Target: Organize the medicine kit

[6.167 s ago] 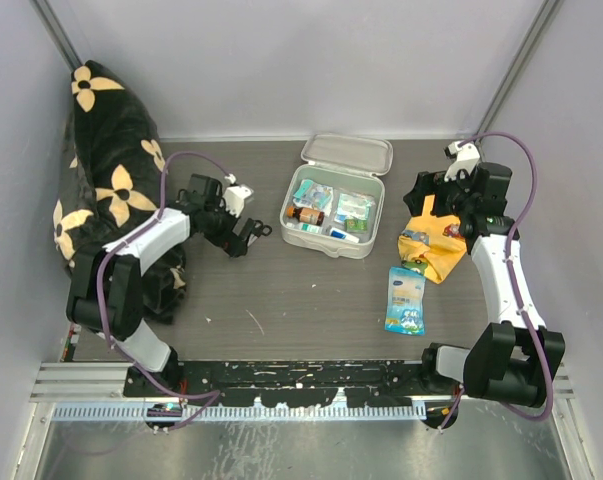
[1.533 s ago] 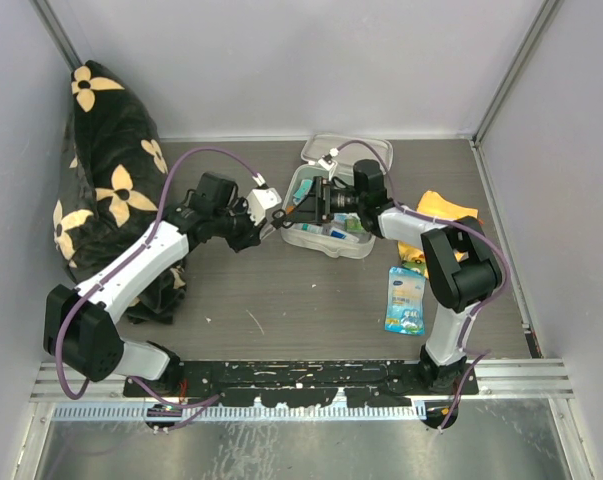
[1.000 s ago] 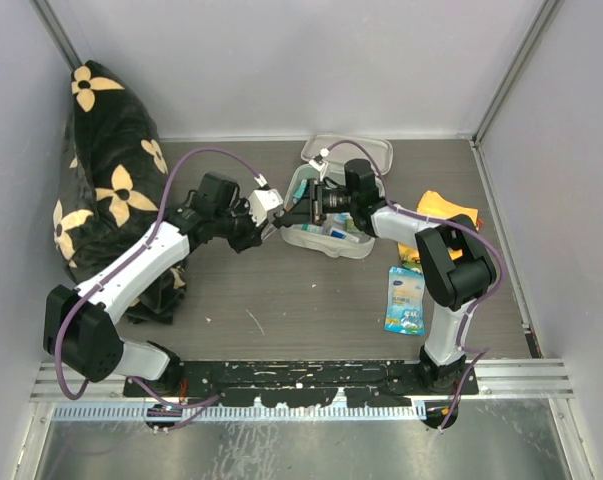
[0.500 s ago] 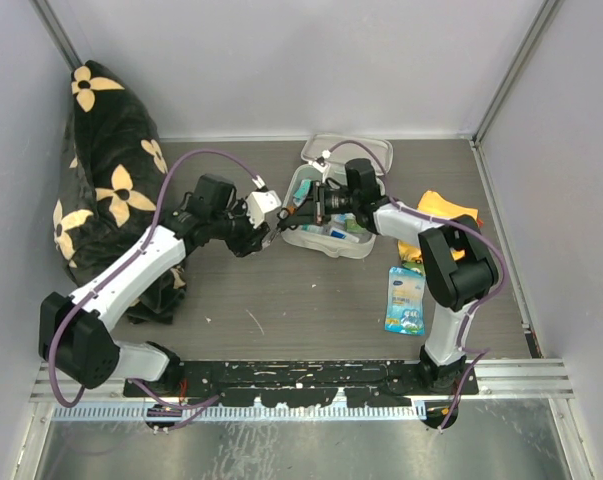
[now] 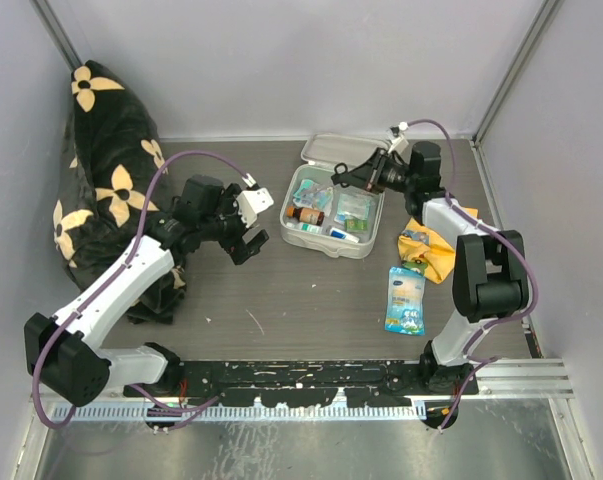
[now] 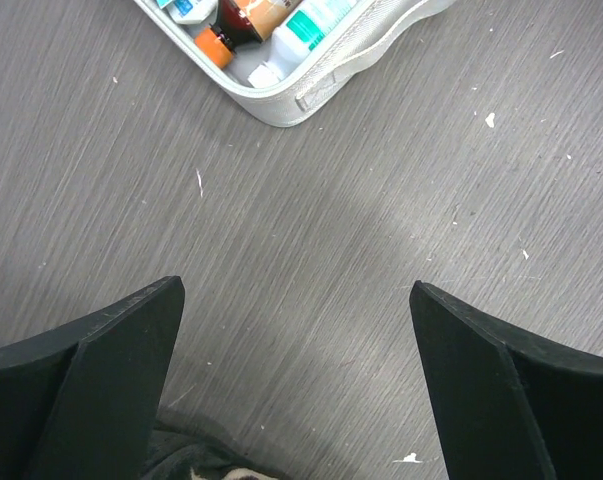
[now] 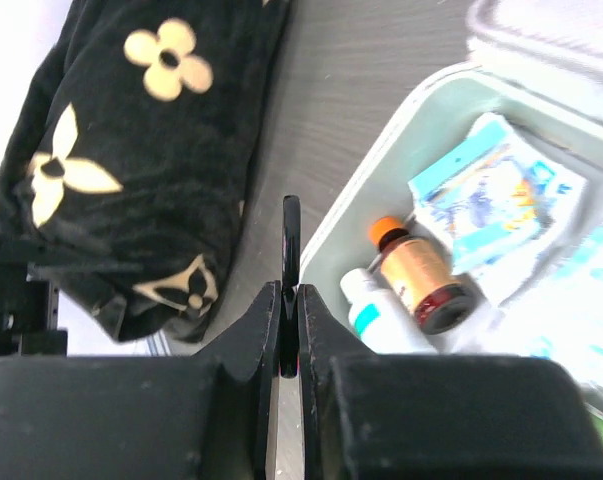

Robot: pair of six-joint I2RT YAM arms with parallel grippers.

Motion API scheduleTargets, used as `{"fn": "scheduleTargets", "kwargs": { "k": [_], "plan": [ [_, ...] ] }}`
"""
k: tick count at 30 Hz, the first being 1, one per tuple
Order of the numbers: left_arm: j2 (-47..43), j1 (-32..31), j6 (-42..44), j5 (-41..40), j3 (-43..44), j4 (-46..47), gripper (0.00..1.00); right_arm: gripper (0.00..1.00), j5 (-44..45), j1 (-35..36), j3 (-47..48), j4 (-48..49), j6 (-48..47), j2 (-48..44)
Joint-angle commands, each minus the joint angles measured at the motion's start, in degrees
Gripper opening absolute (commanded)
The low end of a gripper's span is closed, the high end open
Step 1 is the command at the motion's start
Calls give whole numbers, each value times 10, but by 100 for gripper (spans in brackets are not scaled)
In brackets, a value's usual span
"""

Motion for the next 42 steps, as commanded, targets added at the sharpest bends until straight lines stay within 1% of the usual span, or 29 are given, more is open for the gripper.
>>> {"fn": "scheduleTargets", "kwargs": {
  "k": [1, 7, 16, 23, 28, 34, 42],
  "plan": [
    [-1, -1, -6, -6, 18, 19, 99, 1, 68, -20, -13, 41, 26, -37],
    [-1, -1, -6, -4, 15, 22, 98, 1, 148, -24, -34, 30, 35, -40],
    [-8, -1, -9, -12, 5, 27, 98, 1, 224, -16, -90, 46, 62, -36],
    [-13, -1, -10, -16, -5, 34, 98, 1, 232, -13, -136, 76, 85, -52],
    [-13, -1, -10, -16, -9, 37, 98, 1, 225, -12, -164, 141, 134, -51],
    [-12, -1, -9, -21, -12, 40, 98, 2, 224, 0, -140, 168, 164, -20],
    [-17, -1, -8, -29, -18, 48, 98, 7, 245, 28, -112, 179, 163, 29]
  ]
}}
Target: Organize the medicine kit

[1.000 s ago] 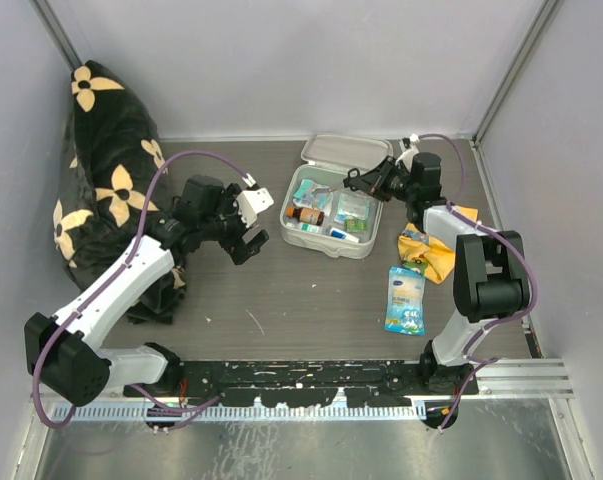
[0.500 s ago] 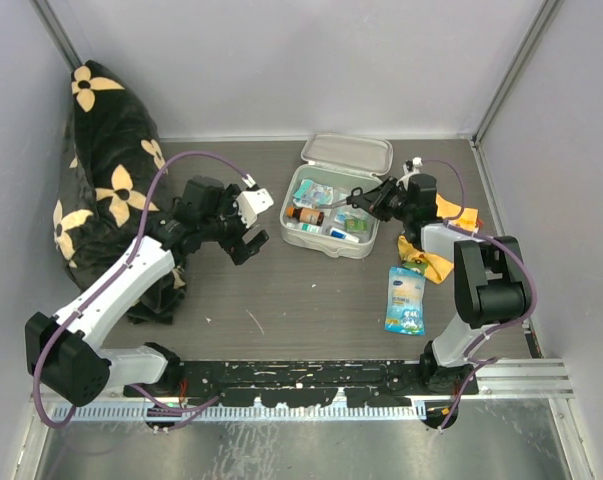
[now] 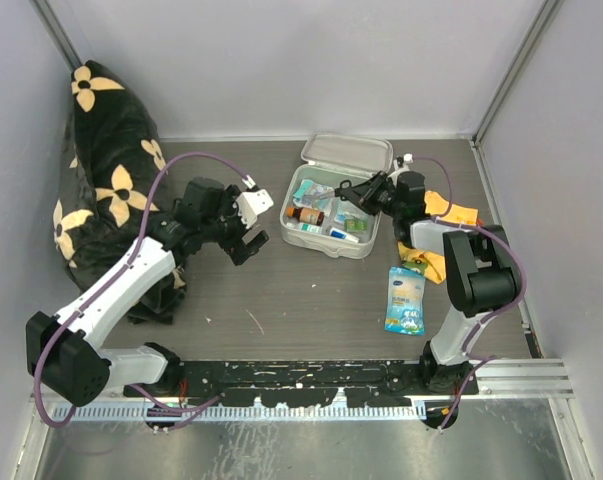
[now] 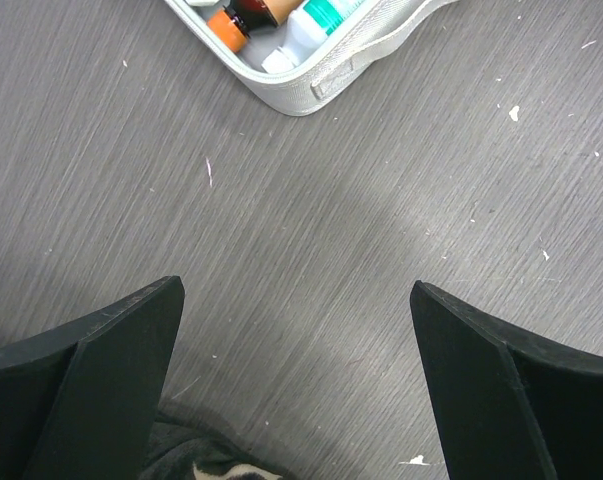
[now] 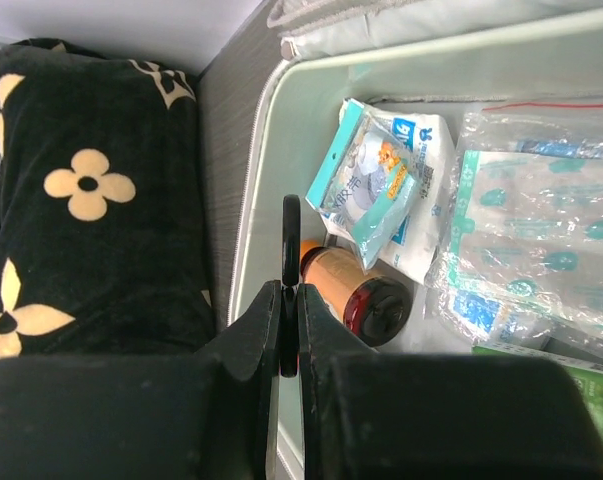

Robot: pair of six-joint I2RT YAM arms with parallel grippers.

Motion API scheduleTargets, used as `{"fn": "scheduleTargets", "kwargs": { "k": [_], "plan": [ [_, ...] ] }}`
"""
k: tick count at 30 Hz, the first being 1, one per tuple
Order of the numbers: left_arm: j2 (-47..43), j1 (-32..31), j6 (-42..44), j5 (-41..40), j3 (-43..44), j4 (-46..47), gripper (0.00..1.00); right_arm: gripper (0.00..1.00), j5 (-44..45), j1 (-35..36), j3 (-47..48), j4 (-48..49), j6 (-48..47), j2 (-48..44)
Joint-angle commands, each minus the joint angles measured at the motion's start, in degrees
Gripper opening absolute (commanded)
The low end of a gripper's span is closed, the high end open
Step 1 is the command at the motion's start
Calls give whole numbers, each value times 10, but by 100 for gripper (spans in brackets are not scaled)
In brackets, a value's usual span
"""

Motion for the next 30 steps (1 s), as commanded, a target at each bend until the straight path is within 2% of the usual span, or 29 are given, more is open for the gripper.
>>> {"fn": "scheduleTargets", "kwargs": {
  "k": [1, 10, 19, 30],
  "plan": [
    [-19, -1, -5, -6, -3, 32, 98, 7, 21, 15, 26, 45, 4, 16],
    [-26, -1, -3, -4, -9, 37, 98, 10, 39, 19, -5, 61, -8, 19],
    [-32, -1, -1, -5, -12, 37, 98, 16, 44, 20, -16, 33, -34, 15],
    [-39, -1, 1, -5, -15, 34, 98, 27, 51, 19, -13, 6, -59, 0]
  ]
}}
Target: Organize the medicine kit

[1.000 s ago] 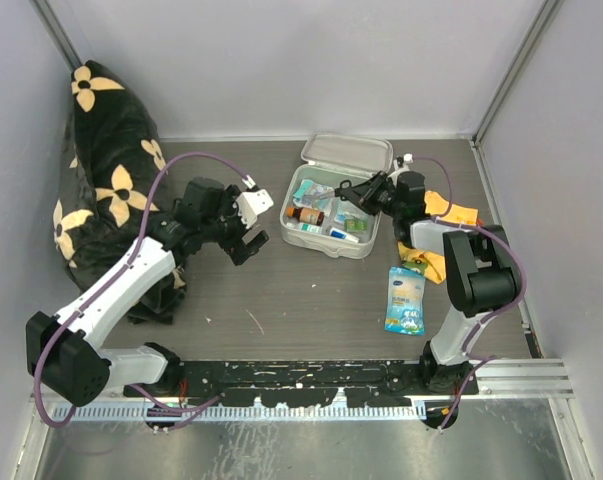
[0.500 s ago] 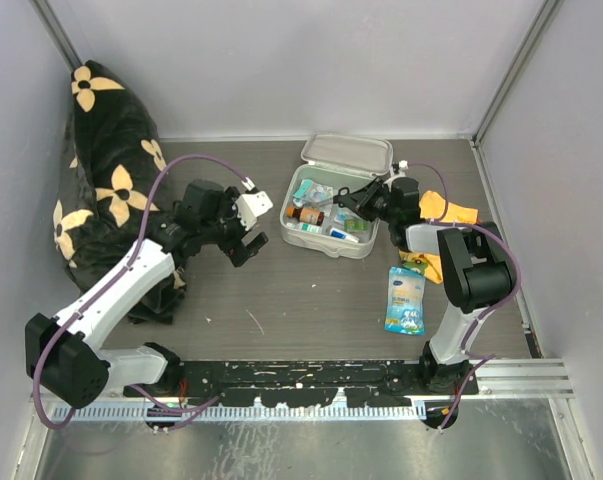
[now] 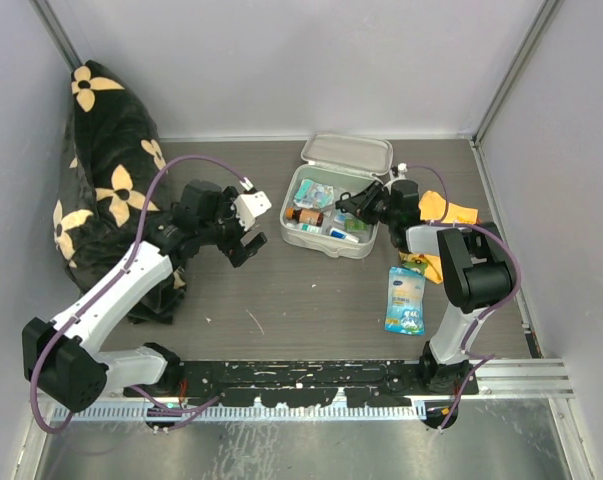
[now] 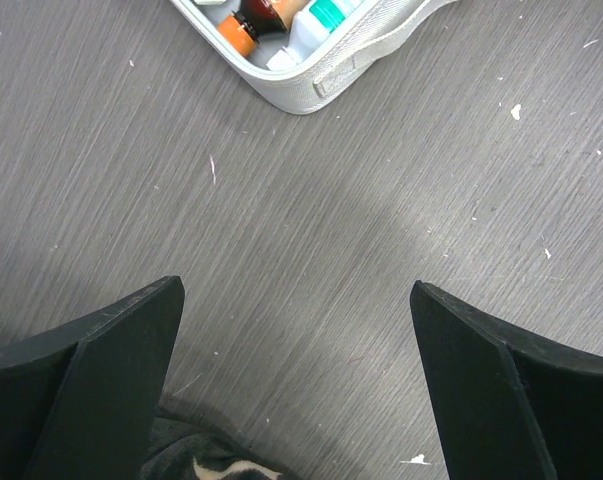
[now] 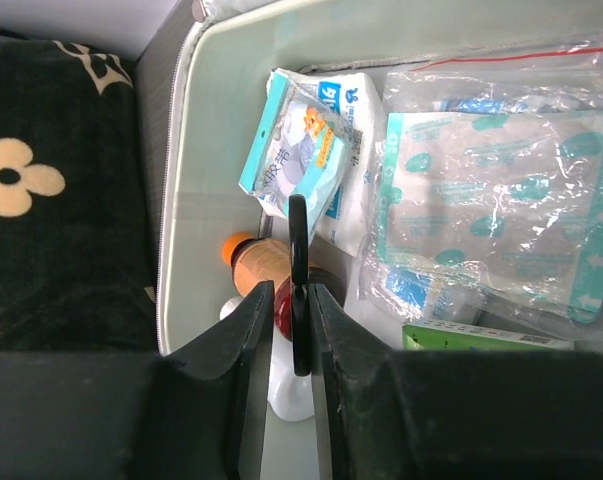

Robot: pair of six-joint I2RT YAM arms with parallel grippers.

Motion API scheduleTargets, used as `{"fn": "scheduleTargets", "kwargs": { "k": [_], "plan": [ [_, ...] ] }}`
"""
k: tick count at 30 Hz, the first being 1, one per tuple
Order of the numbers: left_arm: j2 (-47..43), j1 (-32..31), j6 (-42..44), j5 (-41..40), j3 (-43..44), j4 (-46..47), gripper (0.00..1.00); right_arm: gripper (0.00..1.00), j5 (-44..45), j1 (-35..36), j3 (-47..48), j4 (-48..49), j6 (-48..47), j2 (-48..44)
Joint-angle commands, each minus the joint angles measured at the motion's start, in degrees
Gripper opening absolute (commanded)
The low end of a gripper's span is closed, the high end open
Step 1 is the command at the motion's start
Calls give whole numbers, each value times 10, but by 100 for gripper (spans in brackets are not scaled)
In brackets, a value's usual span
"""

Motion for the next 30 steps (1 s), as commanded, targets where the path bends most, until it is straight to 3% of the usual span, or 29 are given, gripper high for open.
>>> {"fn": "scheduleTargets", "kwargs": {
  "k": [1, 11, 30],
  "plan": [
    [-21, -2, 1, 0, 1, 26, 98, 28, 13, 1, 9, 1, -23, -31],
    [-29, -1, 1, 1, -1, 23, 98, 44, 34, 0, 17, -58, -69, -81],
    [-35, -1, -2, -29, -1, 31, 98, 51, 55, -17, 20, -132, -181, -163]
  ]
}}
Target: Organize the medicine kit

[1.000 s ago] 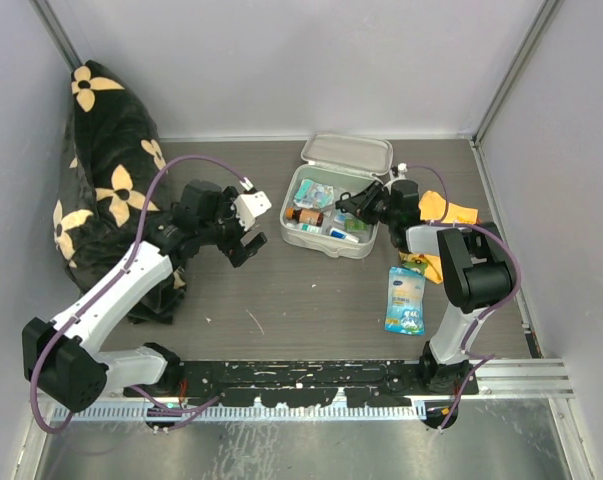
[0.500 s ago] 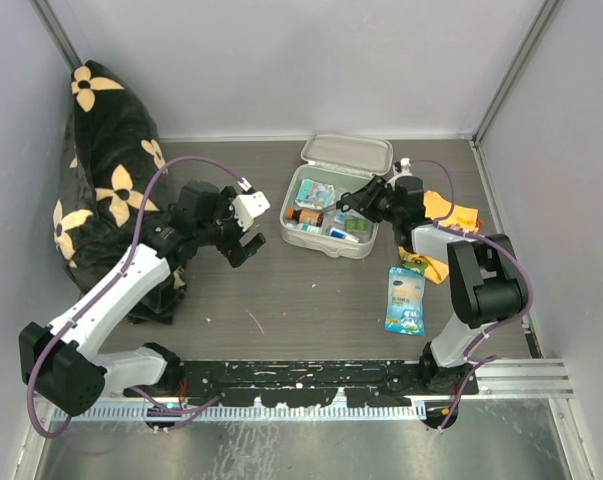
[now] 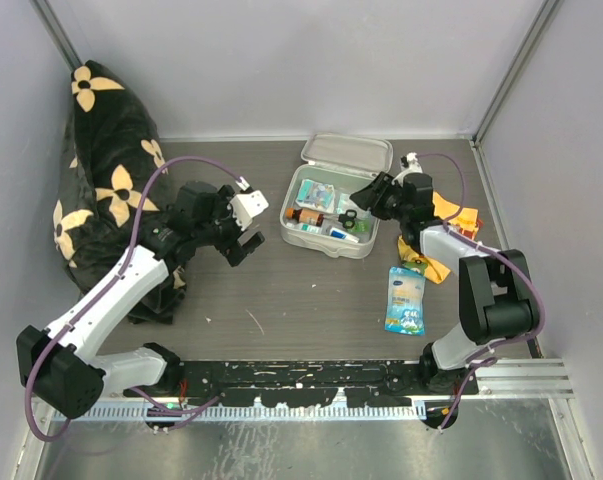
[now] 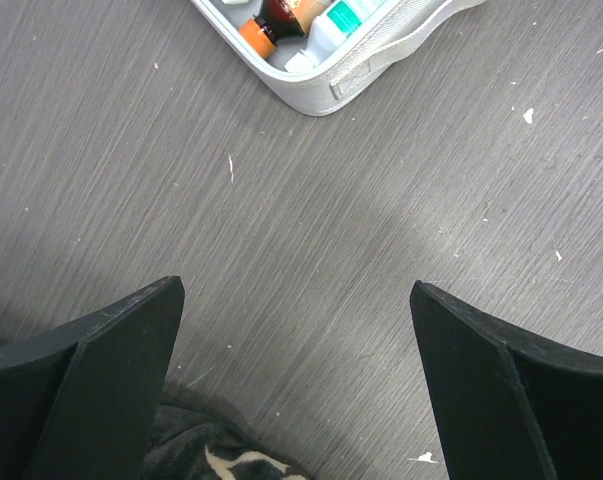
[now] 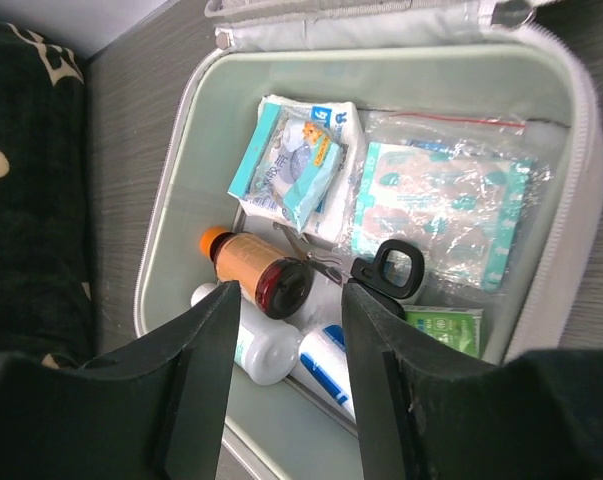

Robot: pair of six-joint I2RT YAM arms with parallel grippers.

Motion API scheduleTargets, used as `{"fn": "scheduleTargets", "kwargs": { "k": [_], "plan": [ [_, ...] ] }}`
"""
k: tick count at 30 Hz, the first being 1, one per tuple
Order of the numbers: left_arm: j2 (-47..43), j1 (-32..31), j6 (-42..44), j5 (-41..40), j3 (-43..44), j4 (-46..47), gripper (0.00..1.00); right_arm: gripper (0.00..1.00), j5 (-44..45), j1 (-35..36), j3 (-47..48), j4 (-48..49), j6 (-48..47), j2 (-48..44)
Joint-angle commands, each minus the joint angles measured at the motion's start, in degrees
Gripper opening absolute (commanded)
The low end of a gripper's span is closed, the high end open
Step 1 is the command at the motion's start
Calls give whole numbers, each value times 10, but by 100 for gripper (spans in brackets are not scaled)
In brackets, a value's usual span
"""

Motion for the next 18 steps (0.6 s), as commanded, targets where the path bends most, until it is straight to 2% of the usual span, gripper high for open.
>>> {"fn": "scheduleTargets", "kwargs": {
  "k": [1, 11, 18],
  "plan": [
    [-13, -1, -6, -20, 2, 33, 98, 52, 5, -6, 22, -5, -63, -49],
    [8, 3, -48, -92, 5, 55, 98, 64, 0, -7, 62, -159, -259, -122],
    [14, 4, -50, -119, -3, 72, 98, 75, -44, -7, 93, -334, -410, -167]
  ]
}}
